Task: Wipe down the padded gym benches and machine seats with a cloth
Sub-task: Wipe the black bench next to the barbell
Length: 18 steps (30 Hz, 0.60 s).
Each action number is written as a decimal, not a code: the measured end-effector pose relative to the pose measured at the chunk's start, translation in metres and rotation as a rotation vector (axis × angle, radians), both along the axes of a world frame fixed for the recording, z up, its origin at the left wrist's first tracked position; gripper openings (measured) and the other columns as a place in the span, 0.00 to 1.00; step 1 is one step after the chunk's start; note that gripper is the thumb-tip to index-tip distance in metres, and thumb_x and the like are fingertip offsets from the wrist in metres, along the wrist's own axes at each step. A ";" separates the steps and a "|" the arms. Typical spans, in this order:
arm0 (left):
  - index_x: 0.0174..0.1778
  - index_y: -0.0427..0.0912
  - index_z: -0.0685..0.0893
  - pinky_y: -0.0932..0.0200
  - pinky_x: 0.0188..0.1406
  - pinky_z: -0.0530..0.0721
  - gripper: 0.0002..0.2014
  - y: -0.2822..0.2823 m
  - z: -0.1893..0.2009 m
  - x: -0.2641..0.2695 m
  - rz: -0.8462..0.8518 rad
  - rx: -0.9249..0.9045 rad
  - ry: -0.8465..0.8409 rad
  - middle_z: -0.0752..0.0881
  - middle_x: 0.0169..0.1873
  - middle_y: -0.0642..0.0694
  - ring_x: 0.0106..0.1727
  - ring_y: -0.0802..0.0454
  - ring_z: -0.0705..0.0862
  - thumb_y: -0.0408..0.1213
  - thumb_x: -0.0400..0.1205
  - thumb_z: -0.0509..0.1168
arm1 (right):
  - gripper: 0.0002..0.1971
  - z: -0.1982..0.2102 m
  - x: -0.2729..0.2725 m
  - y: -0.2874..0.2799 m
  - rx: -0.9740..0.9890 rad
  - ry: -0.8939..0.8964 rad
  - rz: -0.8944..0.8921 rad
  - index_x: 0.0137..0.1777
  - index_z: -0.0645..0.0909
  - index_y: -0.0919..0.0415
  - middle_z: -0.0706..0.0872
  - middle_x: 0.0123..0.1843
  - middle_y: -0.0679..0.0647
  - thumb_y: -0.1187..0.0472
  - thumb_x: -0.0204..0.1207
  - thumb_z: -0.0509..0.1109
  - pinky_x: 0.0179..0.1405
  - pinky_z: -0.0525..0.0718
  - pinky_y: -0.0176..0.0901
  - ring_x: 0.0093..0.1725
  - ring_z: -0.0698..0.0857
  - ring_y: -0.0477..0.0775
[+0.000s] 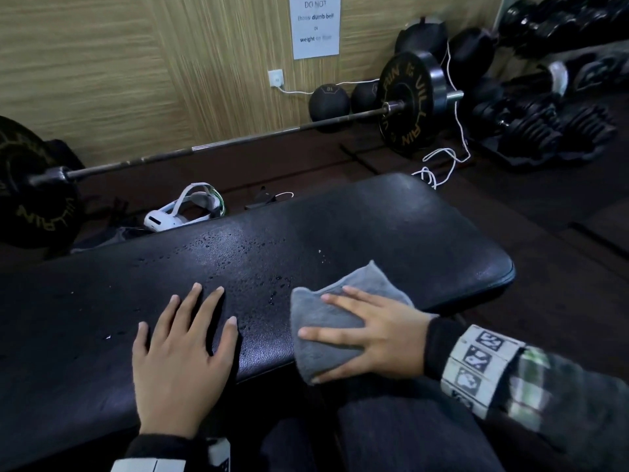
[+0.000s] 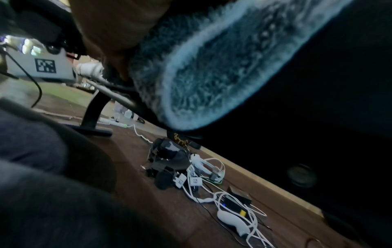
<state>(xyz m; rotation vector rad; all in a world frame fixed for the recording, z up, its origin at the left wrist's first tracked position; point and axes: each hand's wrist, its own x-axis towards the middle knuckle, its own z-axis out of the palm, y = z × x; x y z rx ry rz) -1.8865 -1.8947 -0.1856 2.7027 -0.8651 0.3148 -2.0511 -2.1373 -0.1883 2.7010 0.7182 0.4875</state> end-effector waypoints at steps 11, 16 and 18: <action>0.69 0.61 0.80 0.31 0.77 0.62 0.31 -0.013 0.008 -0.001 0.080 -0.046 0.110 0.77 0.75 0.53 0.80 0.46 0.70 0.64 0.72 0.49 | 0.29 0.003 -0.029 -0.008 0.321 -0.036 -0.430 0.74 0.65 0.30 0.66 0.80 0.47 0.38 0.73 0.66 0.69 0.70 0.70 0.74 0.71 0.67; 0.79 0.70 0.65 0.29 0.78 0.55 0.34 -0.026 0.009 -0.003 0.074 0.051 0.146 0.65 0.83 0.54 0.85 0.48 0.58 0.70 0.76 0.41 | 0.26 0.008 -0.021 0.011 0.422 -0.053 -0.568 0.73 0.67 0.30 0.71 0.77 0.47 0.31 0.74 0.59 0.68 0.71 0.70 0.72 0.74 0.67; 0.81 0.72 0.60 0.31 0.80 0.53 0.36 -0.025 0.007 -0.001 0.078 0.069 0.136 0.61 0.85 0.56 0.86 0.51 0.55 0.71 0.75 0.37 | 0.26 0.007 -0.022 0.012 0.403 -0.047 -0.571 0.74 0.66 0.32 0.70 0.78 0.48 0.31 0.75 0.58 0.68 0.71 0.70 0.72 0.74 0.68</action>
